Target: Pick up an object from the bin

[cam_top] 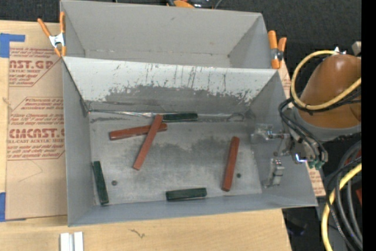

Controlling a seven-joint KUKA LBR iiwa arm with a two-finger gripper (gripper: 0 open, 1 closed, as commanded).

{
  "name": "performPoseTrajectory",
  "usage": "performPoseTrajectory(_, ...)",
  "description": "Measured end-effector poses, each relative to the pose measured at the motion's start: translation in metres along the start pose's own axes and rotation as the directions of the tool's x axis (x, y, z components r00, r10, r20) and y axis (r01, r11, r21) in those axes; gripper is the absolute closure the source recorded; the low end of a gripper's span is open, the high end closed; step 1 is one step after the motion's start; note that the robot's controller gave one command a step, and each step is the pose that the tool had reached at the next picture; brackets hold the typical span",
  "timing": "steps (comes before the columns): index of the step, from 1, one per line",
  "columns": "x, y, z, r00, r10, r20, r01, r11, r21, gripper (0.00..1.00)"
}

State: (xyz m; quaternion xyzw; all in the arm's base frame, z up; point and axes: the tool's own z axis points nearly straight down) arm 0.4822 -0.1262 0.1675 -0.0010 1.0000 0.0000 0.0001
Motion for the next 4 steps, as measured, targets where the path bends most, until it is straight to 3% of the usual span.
performPoseTrajectory(1, -0.062, 0.016, 0.101, 0.992, -0.126, 0.003, 0.126, 0.992, -0.001, 0.00)
performPoseTrajectory(2, -0.058, 0.028, 0.098, 0.716, -0.698, 0.002, 0.698, 0.716, 0.000, 0.00)
performPoseTrajectory(3, -0.058, 0.028, 0.098, 0.718, -0.696, 0.002, 0.696, 0.718, -0.001, 1.00)
performPoseTrajectory(4, -0.096, 0.030, -0.037, 0.561, -0.828, 0.006, 0.827, 0.561, 0.007, 1.00)
